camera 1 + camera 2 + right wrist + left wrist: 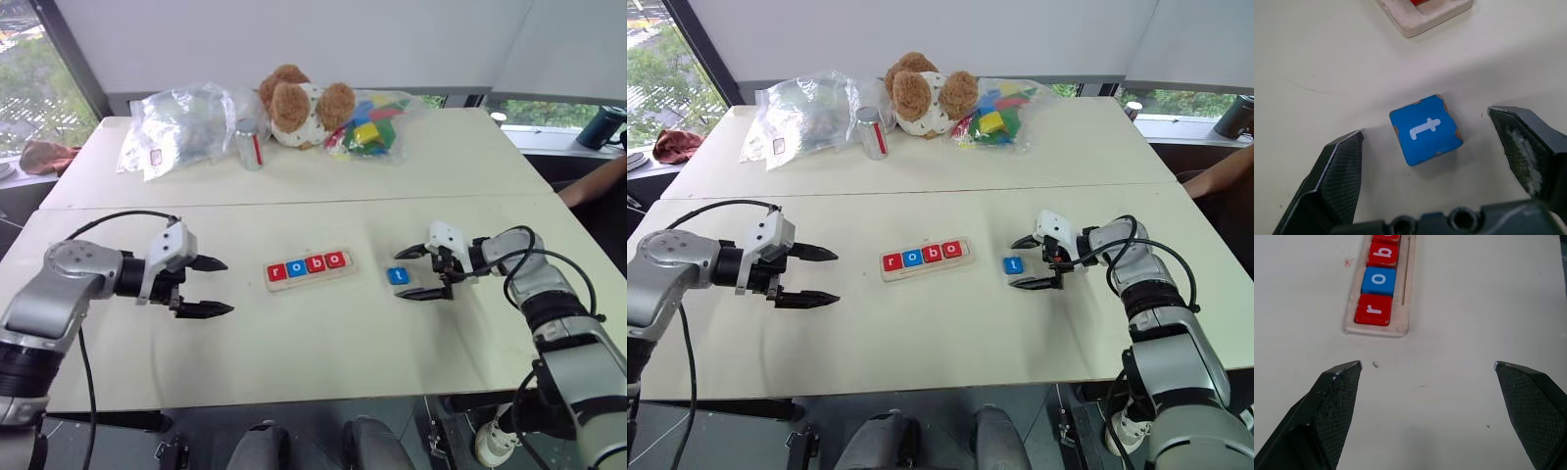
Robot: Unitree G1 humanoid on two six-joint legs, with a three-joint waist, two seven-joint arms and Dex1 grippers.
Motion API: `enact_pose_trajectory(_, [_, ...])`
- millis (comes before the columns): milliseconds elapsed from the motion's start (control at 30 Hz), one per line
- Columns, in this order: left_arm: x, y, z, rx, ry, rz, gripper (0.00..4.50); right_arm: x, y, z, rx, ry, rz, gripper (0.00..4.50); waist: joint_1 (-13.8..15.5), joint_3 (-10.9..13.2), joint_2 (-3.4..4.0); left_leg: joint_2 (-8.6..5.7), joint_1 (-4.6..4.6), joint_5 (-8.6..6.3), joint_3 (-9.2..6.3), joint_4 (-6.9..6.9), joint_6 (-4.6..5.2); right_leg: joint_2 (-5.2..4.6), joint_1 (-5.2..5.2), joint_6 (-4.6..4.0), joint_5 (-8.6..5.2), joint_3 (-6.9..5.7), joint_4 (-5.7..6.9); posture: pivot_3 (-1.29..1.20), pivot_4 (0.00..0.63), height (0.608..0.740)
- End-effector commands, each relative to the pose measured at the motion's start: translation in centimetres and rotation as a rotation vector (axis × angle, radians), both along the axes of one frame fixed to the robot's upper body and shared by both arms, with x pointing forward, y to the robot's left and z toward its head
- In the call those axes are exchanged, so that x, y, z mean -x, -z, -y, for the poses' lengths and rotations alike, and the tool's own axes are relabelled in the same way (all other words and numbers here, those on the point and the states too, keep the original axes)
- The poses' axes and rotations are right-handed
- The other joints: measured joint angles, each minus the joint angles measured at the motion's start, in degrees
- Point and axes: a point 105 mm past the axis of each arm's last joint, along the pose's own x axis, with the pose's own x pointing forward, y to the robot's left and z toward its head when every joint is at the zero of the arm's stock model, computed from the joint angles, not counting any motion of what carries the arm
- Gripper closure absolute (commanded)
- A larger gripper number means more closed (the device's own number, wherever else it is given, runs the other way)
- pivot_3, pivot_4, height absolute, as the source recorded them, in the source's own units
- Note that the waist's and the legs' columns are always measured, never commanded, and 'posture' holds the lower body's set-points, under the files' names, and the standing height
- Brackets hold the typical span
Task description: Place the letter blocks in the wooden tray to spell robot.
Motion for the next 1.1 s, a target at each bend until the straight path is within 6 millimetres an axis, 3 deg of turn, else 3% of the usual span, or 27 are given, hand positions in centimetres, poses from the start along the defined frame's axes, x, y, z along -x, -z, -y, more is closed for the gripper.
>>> enact_pose_trajectory(33, [0.0,-1.2,0.0,0.009,-0.006,0.049,0.0,-0.2,-0.1,0.1,0.007,-0.004,0.006,1.87,0.0,0.0,0.0,0.0,0.0,0.0,0.0,0.0,-0.01,0.0,0.0,0.0,0.0,0.0,0.0,0.0,0.15,0.74])
enact_pose_trajectory(133, [0.1,-1.1,0.0,0.012,-0.009,0.048,0.0,-0.1,-0.1,0.0,0.007,-0.021,0.001,3.34,-0.2,0.0,0.0,0.0,0.01,0.01,-0.01,0.0,-0.02,0.0,0.0,-0.01,0.0,0.0,0.02,0.0,0.15,0.74])
enact_pose_trajectory(233, [0.0,-1.1,0.0,0.012,-0.013,0.05,0.0,-1.0,-1.4,-0.6,-0.017,-0.009,0.033,3.37,-0.2,0.0,0.0,0.0,0.02,0.02,-0.01,0.0,-0.04,-0.01,0.0,-0.01,0.0,0.0,0.02,0.0,0.15,0.74])
enact_pose_trajectory(333, [-0.2,-1.1,0.2,0.015,-0.012,0.052,0.0,-2.3,-4.1,-3.0,-0.074,-0.033,0.065,3.37,-0.6,0.0,0.05,0.0,0.01,0.05,0.0,-0.01,-0.1,-0.01,-0.05,-0.01,0.0,0.01,0.06,0.0,0.15,0.74])
enact_pose_trajectory(400, [-0.3,-1.0,0.4,0.019,-0.005,0.055,0.0,-2.8,-4.7,-4.4,-0.055,-0.069,0.077,3.37,-0.9,0.0,0.06,0.01,0.01,0.14,0.0,-0.06,-0.24,0.0,-0.1,-0.01,0.0,0.01,0.09,0.0,0.15,0.74])
enact_pose_trajectory(667, [-0.3,-0.8,1.0,0.036,-0.005,0.059,0.0,-3.8,-4.5,-7.9,0.049,-0.133,0.077,3.37,-1.2,0.0,0.05,-0.05,-0.08,0.22,-0.05,-0.15,-0.42,-0.06,-0.15,-0.01,0.01,-0.07,0.04,0.0,0.15,0.74])
enact_pose_trajectory(1100, [0.1,-0.7,1.0,0.063,-0.038,0.064,0.0,-4.3,-3.6,-9.4,0.118,-0.133,0.083,3.37,-1.7,0.0,0.06,-0.08,-0.18,0.23,-0.06,-0.12,-0.44,-0.09,-0.26,0.0,0.01,-0.1,0.07,0.0,0.15,0.74])
